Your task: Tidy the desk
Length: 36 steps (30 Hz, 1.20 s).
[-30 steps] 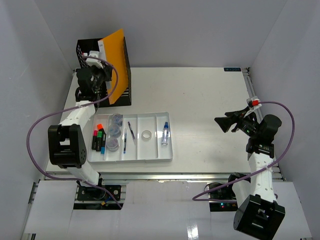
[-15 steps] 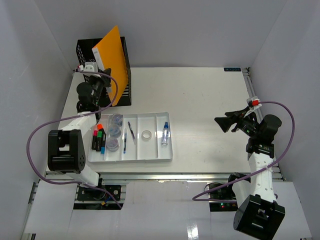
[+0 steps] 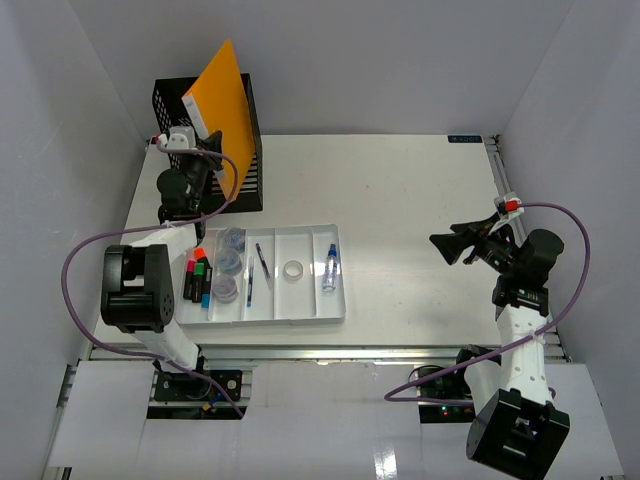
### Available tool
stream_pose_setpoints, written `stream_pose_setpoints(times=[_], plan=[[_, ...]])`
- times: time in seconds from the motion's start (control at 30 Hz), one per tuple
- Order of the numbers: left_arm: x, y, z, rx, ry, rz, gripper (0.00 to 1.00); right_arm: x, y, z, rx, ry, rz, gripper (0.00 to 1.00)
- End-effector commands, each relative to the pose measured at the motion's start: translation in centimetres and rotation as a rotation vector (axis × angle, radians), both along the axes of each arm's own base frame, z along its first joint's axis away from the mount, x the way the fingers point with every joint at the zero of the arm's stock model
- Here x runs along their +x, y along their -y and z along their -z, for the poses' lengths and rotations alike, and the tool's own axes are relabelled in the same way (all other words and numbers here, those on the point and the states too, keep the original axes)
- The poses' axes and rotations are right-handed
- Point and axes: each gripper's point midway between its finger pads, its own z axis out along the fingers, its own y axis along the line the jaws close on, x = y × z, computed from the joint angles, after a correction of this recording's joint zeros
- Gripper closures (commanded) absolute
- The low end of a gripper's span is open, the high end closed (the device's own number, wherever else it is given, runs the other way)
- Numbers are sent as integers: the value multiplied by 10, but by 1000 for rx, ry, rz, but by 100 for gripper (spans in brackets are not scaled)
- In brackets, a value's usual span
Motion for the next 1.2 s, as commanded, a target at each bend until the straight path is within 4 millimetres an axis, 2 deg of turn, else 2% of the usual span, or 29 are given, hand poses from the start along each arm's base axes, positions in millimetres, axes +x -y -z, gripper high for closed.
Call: stream_pose_setpoints(times=[0.0,0.17,0.57,0.73,0.9,1.17], plan=[[-6,11,-47,24,183,18,100,2,1,-8,-17,49,-3,19],[-1,14,-42,32,207,16,100,2,2,-8,-18,49,-2,19],[11,18,-52,55,264,13,100,3,3,-7,-16,44,1,19],[17,20,-50,83,266,19,100,3,3,-7,-15,42,0,19],[19,22,-35,91,241,29,100,3,3,-8,-17,47,-1,19],[21,23,4,106,171,34,100,1,3,-9,-17,51,-2,19]])
